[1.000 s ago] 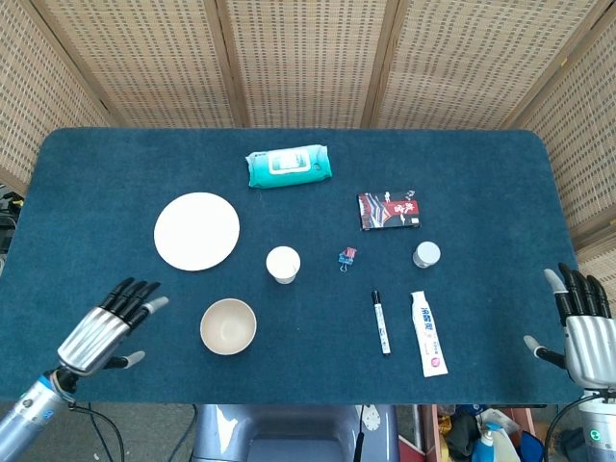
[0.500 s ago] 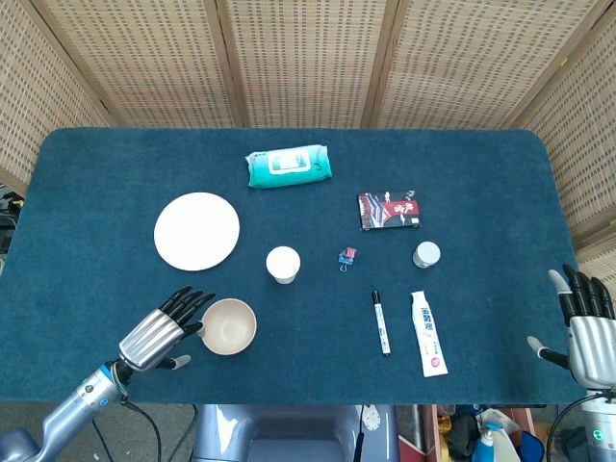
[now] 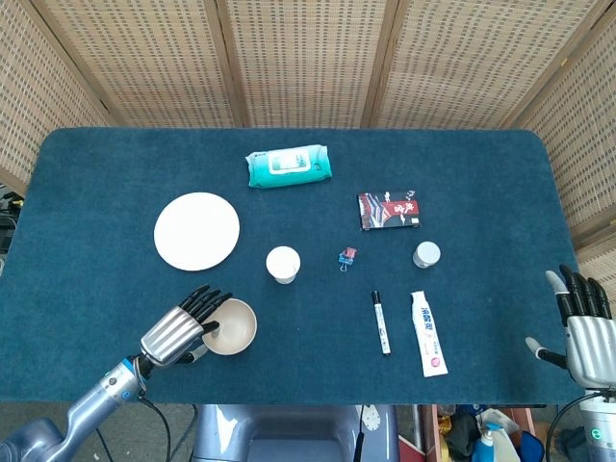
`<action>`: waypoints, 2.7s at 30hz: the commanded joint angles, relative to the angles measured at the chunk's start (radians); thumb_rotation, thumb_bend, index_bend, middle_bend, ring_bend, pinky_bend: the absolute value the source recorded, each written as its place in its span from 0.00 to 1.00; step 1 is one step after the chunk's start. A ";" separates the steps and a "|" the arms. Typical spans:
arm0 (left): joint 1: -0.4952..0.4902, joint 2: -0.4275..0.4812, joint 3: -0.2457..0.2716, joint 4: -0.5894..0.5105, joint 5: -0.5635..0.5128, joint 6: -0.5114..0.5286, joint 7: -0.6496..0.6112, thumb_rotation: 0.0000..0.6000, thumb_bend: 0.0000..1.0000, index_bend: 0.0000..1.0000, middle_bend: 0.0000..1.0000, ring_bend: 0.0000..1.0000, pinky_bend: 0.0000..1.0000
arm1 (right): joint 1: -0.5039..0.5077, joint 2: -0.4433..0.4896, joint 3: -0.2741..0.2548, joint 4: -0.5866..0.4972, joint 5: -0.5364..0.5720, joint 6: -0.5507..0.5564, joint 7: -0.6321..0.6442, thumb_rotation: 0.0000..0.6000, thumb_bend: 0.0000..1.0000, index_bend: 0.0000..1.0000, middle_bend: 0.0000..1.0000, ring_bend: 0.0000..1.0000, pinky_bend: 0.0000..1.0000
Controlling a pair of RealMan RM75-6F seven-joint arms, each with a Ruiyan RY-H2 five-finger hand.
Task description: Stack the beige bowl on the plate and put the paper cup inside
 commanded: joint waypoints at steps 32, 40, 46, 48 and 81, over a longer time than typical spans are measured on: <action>-0.152 0.168 -0.226 0.019 -0.370 -0.155 -0.090 1.00 0.48 0.67 0.00 0.00 0.00 | 0.027 -0.008 0.022 0.017 0.062 -0.065 0.001 1.00 0.00 0.01 0.00 0.00 0.00; -0.245 0.036 -0.242 0.267 -0.461 -0.335 -0.219 1.00 0.48 0.67 0.00 0.00 0.00 | 0.042 -0.019 0.032 0.023 0.089 -0.088 -0.028 1.00 0.00 0.01 0.00 0.00 0.00; -0.290 -0.039 -0.239 0.376 -0.450 -0.363 -0.277 1.00 0.48 0.67 0.00 0.00 0.00 | 0.044 -0.020 0.039 0.031 0.110 -0.098 -0.028 1.00 0.00 0.01 0.00 0.00 0.00; -0.282 -0.020 -0.236 0.330 -0.468 -0.356 -0.228 1.00 0.48 0.67 0.00 0.00 0.00 | 0.044 -0.020 0.042 0.033 0.116 -0.099 -0.026 1.00 0.00 0.01 0.00 0.00 0.00; -0.276 0.019 -0.247 0.287 -0.520 -0.334 -0.215 1.00 0.02 0.00 0.00 0.00 0.00 | 0.042 -0.016 0.041 0.042 0.127 -0.103 -0.004 1.00 0.00 0.01 0.00 0.00 0.00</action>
